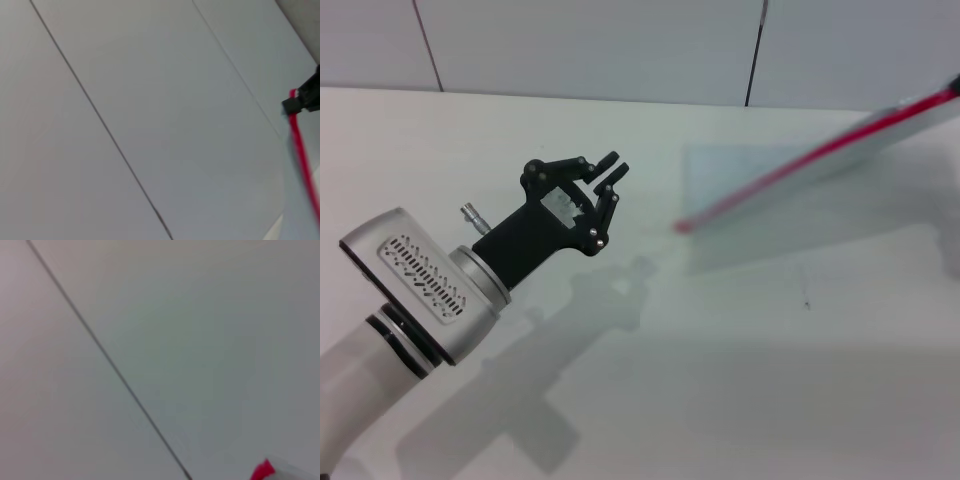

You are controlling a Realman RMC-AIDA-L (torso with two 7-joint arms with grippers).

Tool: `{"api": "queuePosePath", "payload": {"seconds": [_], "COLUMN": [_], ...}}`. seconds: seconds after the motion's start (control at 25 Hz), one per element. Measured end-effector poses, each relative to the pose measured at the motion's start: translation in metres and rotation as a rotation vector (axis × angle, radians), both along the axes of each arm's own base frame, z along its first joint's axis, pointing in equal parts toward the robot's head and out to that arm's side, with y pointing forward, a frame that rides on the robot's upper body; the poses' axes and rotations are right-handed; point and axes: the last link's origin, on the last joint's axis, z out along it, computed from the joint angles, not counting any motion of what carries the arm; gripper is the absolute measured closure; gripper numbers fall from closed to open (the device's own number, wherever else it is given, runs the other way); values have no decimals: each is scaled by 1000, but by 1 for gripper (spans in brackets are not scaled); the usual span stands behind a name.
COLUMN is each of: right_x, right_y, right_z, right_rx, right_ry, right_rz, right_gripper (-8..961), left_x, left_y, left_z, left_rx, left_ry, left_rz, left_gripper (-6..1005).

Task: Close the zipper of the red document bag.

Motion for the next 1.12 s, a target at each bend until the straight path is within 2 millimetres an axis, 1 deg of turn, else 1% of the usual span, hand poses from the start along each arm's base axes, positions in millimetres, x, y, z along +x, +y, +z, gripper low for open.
{"api": "queuePosePath", "payload": {"seconds": [0.24,0.32,0.48,0.64,0.76,0.88,1.0,1.12], "right_x": [5,3,-5,-15,-21,-28,-32,-35], "right_y": [-6,-9,-23,-40,-48,-55,-59,-62], "right_z": [3,5,6,-1,-8,-18,-26,-32], "right_rx": [38,70,168,278,347,416,473,506], "right_ry": [-26,-53,-107,-157,-217,-291,-358,-408], "right_rz": [5,42,151,243,295,328,339,347], "right_gripper": [835,834,753,671,610,480,350,339], "left_x": [-2,-2,-2,-5,-7,-9,-16,-20], "left_y": [0,0,0,2,4,5,7,8], "left_z": [1,2,4,8,15,27,40,48], "left_rx": [6,9,19,41,57,53,37,18], "left_ry": [-20,-24,-35,-60,-133,-240,-335,-391], "left_rz": [21,24,29,54,92,117,142,155], "left_gripper": [809,732,579,530,494,457,458,460]}}
